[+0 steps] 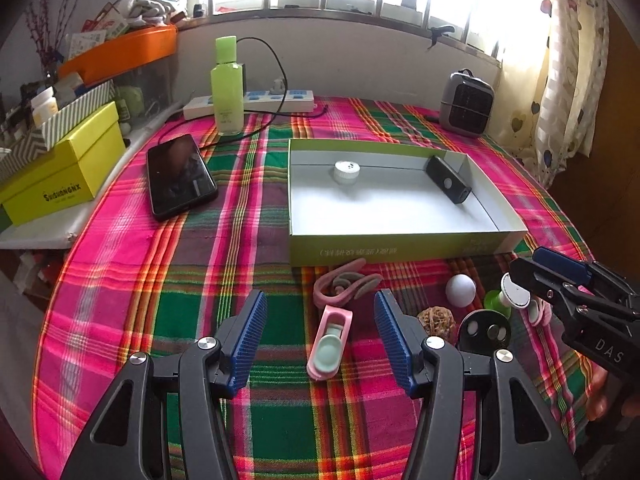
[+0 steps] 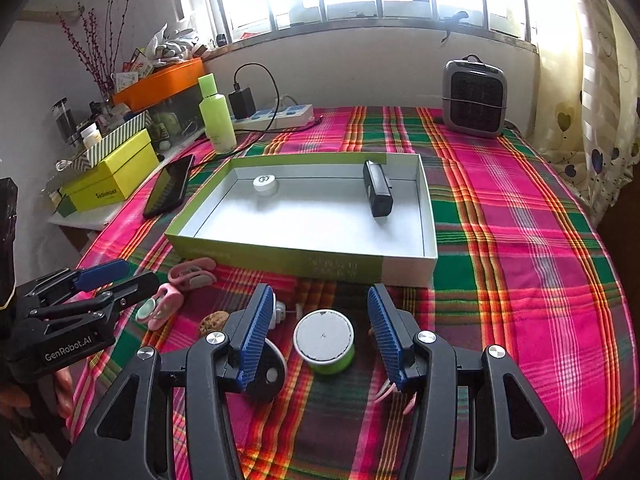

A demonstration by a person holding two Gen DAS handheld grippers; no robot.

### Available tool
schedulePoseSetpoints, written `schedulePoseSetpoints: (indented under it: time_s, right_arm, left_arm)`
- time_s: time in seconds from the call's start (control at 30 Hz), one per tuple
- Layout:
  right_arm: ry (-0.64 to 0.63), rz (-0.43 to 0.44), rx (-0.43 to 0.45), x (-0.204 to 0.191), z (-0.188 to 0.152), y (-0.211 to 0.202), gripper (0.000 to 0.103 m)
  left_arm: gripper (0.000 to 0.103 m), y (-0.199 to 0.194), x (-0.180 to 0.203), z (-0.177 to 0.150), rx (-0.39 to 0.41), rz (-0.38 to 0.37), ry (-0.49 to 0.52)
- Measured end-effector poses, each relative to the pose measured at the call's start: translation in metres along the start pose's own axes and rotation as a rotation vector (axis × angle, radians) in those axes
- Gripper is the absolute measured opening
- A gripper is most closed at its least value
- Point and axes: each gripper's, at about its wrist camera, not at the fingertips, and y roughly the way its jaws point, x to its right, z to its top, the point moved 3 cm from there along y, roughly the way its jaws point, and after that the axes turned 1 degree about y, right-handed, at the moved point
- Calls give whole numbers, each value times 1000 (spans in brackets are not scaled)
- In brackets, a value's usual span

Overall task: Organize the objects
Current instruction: 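Withdraw both tools from the box back toward the remaining items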

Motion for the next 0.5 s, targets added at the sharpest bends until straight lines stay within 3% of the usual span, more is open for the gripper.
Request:
schedulePoseSetpoints:
  time_s: [0.5]
  right_arm:
    - [-46,40,-22,-15,-27,-6,51]
  left_arm:
    - [55,18,-5,-22,-56,-6,-15]
